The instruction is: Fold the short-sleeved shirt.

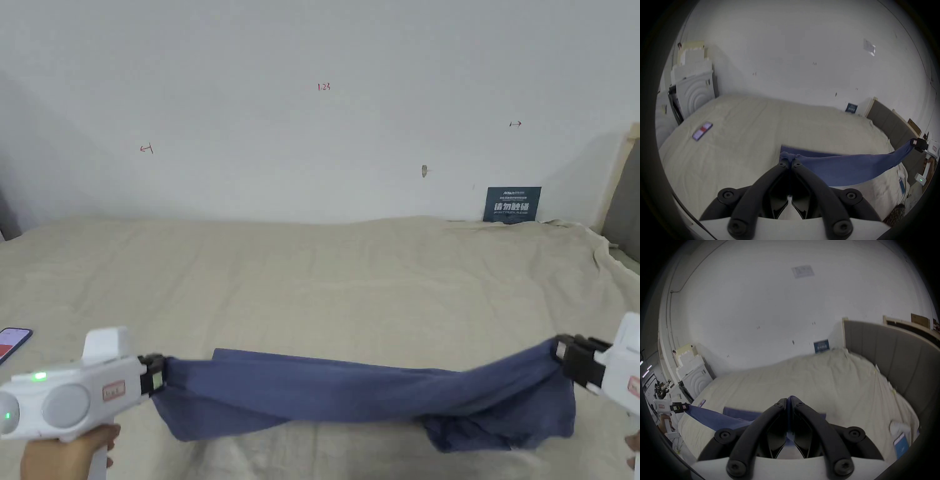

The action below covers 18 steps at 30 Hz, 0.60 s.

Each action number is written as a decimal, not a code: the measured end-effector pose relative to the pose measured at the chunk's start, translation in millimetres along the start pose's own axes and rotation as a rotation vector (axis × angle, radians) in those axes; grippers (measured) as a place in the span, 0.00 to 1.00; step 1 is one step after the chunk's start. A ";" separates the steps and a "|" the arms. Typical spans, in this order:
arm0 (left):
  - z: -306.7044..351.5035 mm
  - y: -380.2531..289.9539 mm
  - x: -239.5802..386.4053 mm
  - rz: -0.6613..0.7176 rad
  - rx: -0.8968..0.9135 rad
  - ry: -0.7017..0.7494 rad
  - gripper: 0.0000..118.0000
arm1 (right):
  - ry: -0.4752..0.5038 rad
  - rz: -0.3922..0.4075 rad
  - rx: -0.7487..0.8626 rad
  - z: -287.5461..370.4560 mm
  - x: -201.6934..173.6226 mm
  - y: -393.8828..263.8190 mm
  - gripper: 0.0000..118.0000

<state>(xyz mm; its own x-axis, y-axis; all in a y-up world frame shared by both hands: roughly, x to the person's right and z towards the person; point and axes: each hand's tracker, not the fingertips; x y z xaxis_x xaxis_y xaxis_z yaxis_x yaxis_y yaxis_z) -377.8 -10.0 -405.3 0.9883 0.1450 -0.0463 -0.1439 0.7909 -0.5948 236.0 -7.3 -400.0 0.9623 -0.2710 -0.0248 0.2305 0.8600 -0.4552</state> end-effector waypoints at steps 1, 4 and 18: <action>2.0 -14.9 -2.7 0.001 -0.016 -0.001 0.00 | 0.001 -0.004 -0.013 15.3 -7.1 -17.0 0.02; 6.5 -56.8 -13.0 0.012 -0.077 0.005 0.00 | 0.004 -0.013 -0.062 37.2 -9.8 -55.3 0.02; 67.3 -174.5 -40.1 -0.005 -0.221 0.028 0.00 | -0.010 -0.102 -0.189 156.9 -9.5 -174.2 0.02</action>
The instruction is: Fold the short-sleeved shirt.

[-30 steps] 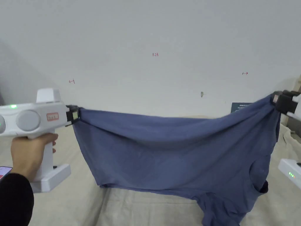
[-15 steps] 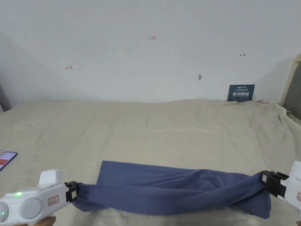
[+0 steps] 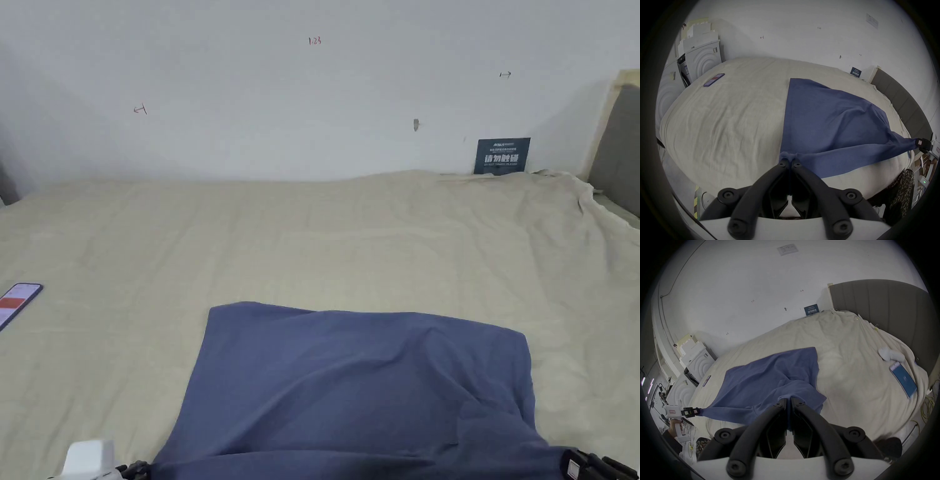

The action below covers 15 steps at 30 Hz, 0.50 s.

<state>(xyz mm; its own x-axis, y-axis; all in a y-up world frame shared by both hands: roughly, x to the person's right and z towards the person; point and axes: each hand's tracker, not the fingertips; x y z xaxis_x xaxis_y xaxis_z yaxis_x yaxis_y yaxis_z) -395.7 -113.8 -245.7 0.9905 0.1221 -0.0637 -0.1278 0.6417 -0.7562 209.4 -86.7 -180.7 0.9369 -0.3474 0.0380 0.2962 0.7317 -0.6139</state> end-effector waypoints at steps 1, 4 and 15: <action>3.6 -5.8 -1.4 0.000 -0.004 0.001 0.00 | -0.006 -0.001 -0.007 5.2 1.4 -6.6 0.02; 10.6 -18.5 -6.2 0.007 -0.012 0.003 0.00 | -0.028 0.009 -0.031 17.0 11.0 -20.1 0.02; -20.6 -45.1 -3.8 0.027 -0.099 0.070 0.00 | -0.141 0.041 -0.171 -20.1 39.1 -53.0 0.03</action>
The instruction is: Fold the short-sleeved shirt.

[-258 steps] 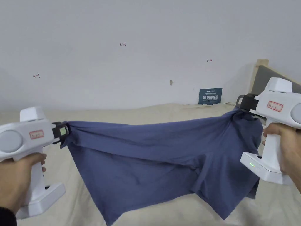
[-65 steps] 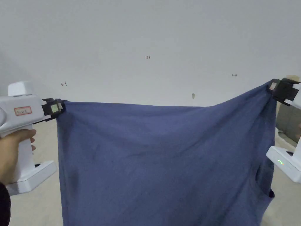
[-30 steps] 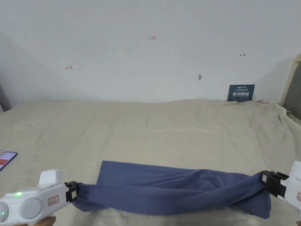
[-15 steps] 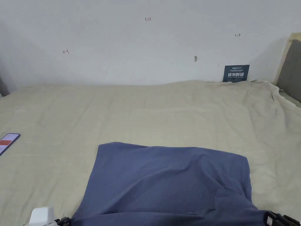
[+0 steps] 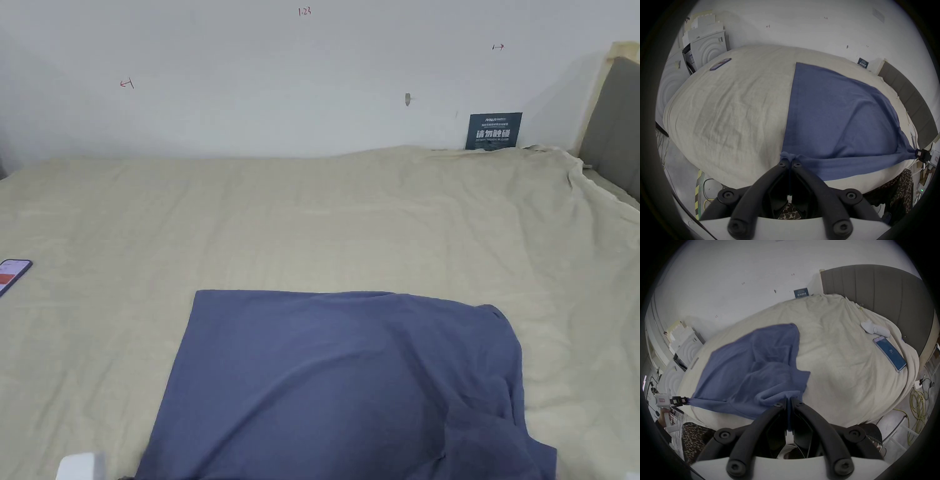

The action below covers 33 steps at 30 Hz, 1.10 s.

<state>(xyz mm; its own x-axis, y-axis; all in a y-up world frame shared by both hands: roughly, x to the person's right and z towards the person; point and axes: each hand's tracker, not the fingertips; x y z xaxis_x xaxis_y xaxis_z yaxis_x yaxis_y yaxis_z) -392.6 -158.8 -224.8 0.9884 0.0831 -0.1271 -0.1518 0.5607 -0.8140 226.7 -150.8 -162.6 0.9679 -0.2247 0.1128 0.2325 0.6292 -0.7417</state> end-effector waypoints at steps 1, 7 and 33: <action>-6.6 -1.8 0.5 0.010 -0.022 0.012 0.00 | -0.012 -0.004 -0.023 -8.3 1.0 -1.6 0.03; -18.3 -10.6 9.3 0.060 -0.066 0.045 0.00 | -0.074 -0.014 -0.122 -37.1 3.8 -8.2 0.03; 110.7 78.9 85.2 -0.048 0.650 -0.038 0.62 | -0.086 0.198 0.532 80.4 -101.8 106.2 0.08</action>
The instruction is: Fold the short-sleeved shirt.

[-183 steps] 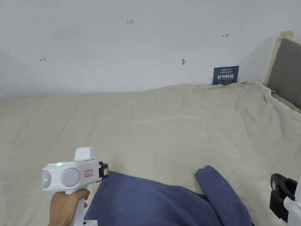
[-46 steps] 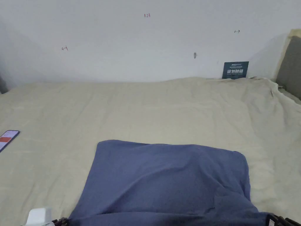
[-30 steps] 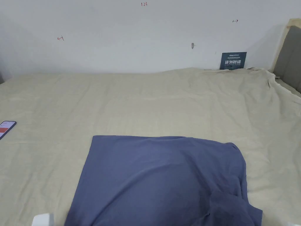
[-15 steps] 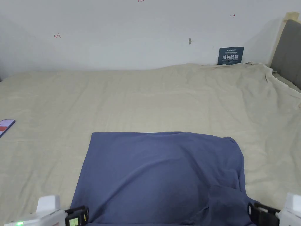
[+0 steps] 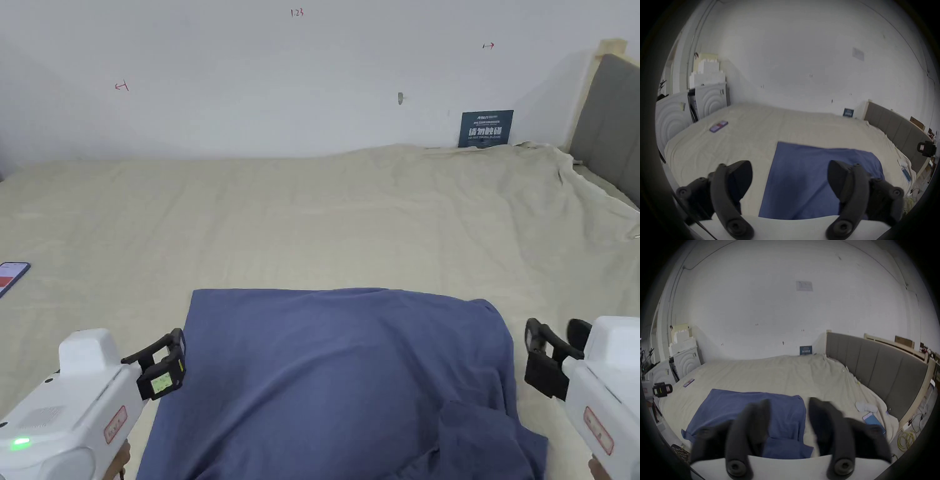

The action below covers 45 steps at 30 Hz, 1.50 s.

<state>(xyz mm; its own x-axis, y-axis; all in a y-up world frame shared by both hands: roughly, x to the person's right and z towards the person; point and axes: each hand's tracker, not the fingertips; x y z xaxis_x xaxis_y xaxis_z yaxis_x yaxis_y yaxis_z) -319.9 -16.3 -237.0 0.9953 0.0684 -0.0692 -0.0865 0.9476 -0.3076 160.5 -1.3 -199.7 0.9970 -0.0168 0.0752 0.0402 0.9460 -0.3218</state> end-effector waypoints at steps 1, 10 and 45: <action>1.0 -0.6 1.2 -0.001 0.022 -0.001 0.50 | 0.002 0.008 0.009 0.4 -2.1 -0.3 0.06; -2.8 -4.7 6.8 -0.016 -0.039 -0.053 0.00 | 0.004 0.043 0.053 6.0 -13.2 -2.0 0.00; -45.7 -145.5 -61.8 0.032 -0.733 0.055 0.01 | -0.034 0.026 -0.120 2.5 16.6 -43.9 0.00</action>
<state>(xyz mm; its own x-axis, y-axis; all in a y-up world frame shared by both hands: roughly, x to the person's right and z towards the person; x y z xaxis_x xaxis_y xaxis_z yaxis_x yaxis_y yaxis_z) -370.8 -172.7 -231.4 0.9897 0.0589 -0.1303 -0.1424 0.4925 -0.8586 175.2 -42.3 -182.0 0.9951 0.0202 0.0967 0.0239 0.9005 -0.4341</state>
